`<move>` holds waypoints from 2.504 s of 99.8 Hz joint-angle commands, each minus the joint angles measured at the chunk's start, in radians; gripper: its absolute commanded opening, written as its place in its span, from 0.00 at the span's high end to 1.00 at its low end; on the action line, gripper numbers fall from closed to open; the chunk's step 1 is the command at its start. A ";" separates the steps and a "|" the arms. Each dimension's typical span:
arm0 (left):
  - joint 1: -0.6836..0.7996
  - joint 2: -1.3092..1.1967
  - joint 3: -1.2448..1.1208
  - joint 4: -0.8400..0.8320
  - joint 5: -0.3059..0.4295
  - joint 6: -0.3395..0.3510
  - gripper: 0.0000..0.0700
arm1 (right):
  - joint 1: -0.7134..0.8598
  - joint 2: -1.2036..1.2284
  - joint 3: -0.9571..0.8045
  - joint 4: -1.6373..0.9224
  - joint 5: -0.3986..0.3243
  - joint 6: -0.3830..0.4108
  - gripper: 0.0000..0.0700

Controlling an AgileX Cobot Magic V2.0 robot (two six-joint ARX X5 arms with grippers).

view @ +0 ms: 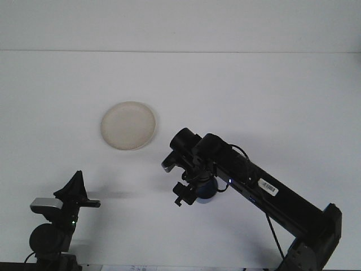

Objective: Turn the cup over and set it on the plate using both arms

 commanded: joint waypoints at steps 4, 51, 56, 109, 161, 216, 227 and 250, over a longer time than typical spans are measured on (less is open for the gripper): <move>0.000 -0.001 -0.019 0.010 0.002 -0.006 0.98 | 0.011 0.001 0.024 -0.029 0.000 0.002 0.42; 0.000 -0.001 -0.019 0.010 0.002 -0.006 0.98 | -0.214 -0.274 0.011 -0.028 0.211 0.048 0.41; 0.000 -0.001 -0.019 0.010 0.002 -0.006 0.98 | -0.260 -0.310 -0.004 -0.023 0.214 0.048 0.41; 0.000 -0.001 -0.019 0.010 0.002 -0.006 0.98 | -0.598 -0.990 -0.644 0.574 0.216 0.158 0.42; 0.000 -0.001 -0.019 0.014 0.002 -0.006 0.98 | -0.597 -1.239 -0.882 0.671 0.274 0.205 1.00; 0.000 0.351 0.612 -0.428 0.062 -0.022 0.98 | -0.597 -1.239 -0.882 0.670 0.269 0.205 1.00; 0.000 0.506 0.790 -0.549 0.156 0.138 0.98 | -0.597 -1.239 -0.882 0.670 0.268 0.205 1.00; -0.006 0.735 0.966 -0.626 0.279 0.168 0.98 | -0.597 -1.239 -0.882 0.670 0.267 0.205 1.00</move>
